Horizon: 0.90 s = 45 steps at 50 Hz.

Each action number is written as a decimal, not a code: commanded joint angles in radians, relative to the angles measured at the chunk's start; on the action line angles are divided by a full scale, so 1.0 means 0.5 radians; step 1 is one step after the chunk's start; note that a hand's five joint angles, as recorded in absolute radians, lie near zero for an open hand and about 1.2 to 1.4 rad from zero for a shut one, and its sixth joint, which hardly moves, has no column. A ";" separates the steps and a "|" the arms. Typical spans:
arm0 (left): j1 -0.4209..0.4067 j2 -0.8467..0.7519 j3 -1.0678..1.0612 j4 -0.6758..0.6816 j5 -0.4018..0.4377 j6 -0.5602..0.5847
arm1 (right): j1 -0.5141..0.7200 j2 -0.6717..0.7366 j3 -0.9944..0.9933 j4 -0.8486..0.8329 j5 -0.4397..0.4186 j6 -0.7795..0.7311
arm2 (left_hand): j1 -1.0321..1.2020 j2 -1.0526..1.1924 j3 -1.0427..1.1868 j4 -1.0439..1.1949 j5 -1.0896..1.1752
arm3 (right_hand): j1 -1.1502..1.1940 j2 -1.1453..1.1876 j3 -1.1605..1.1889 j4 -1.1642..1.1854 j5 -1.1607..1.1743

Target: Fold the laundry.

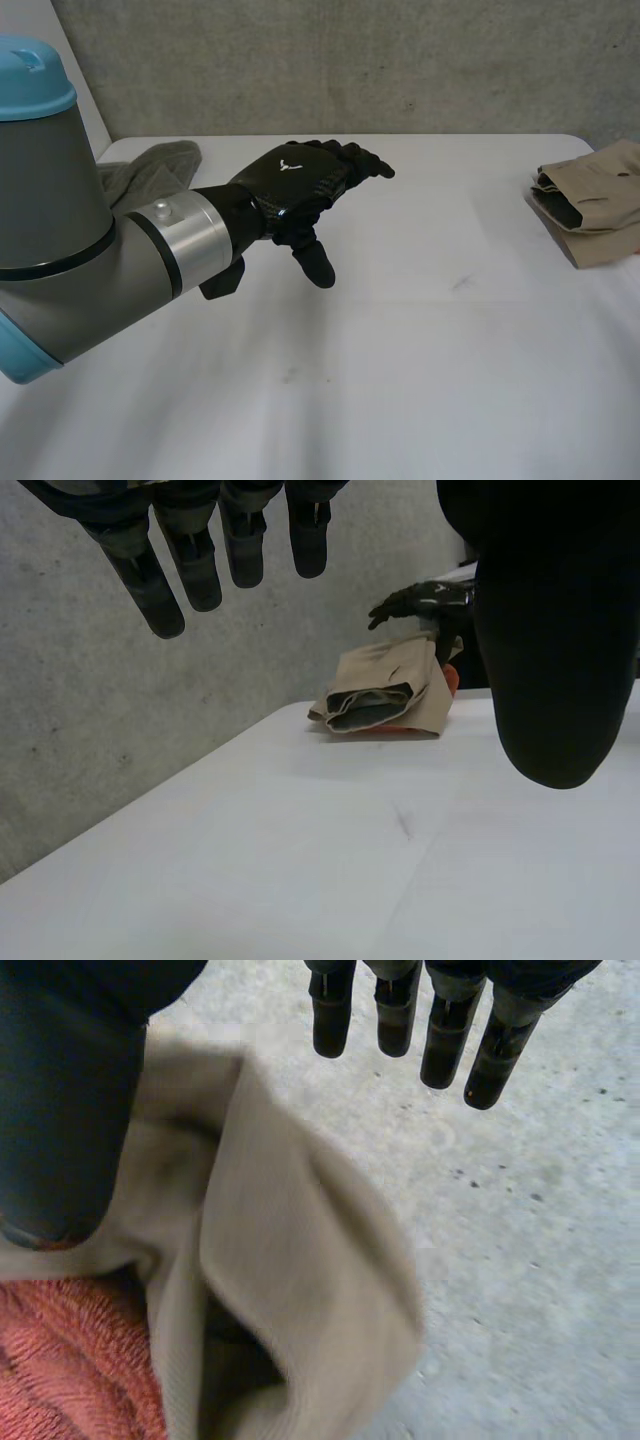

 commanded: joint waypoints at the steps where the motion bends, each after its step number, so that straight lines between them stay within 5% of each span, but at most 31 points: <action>1: 0.000 0.020 0.000 0.000 0.000 0.000 | 0.026 -0.360 0.034 0.529 0.557 -0.418 | -0.020 -0.032 -0.048 -0.034 -0.065 | -0.063 -0.096 -0.090 -0.129 -0.145; 8: 0.003 0.035 0.006 0.000 0.000 -0.037 | 0.087 -0.675 -0.012 0.907 1.137 -0.765 | -0.020 -0.032 -0.048 -0.034 -0.065 | -0.063 -0.096 -0.090 -0.129 -0.145; 12: 0.009 0.063 0.025 0.000 -0.003 -0.089 | 0.338 -0.841 0.012 0.938 1.266 -0.686 | -0.025 -0.037 -0.053 -0.040 -0.071 | -0.063 -0.096 -0.090 -0.129 -0.145; 19: 0.058 0.084 0.018 0.076 -0.031 -0.101 | 0.771 -1.129 0.346 0.837 1.251 -0.257 | -0.020 -0.032 -0.048 -0.034 -0.065 | -0.063 -0.096 -0.090 -0.129 -0.145; 29: 0.478 0.060 -0.098 0.371 -0.488 -0.034 | 1.206 -1.541 1.509 0.110 1.107 -0.164 | -0.037 -0.049 -0.065 -0.052 -0.082 | -0.063 -0.096 -0.090 -0.129 -0.145; 38: 0.969 -0.384 -0.025 0.607 -0.473 0.364 | 1.471 -1.605 2.108 -0.197 1.107 -0.326 | -0.031 -0.043 -0.059 -0.046 -0.076 | -0.063 -0.096 -0.090 -0.129 -0.145; 45: 1.150 -0.780 0.202 0.613 -0.341 0.709 | 1.471 -1.550 2.157 -0.197 1.128 -0.424 | -0.025 -0.037 -0.053 -0.040 -0.071 | -0.063 -0.096 -0.090 -0.129 -0.145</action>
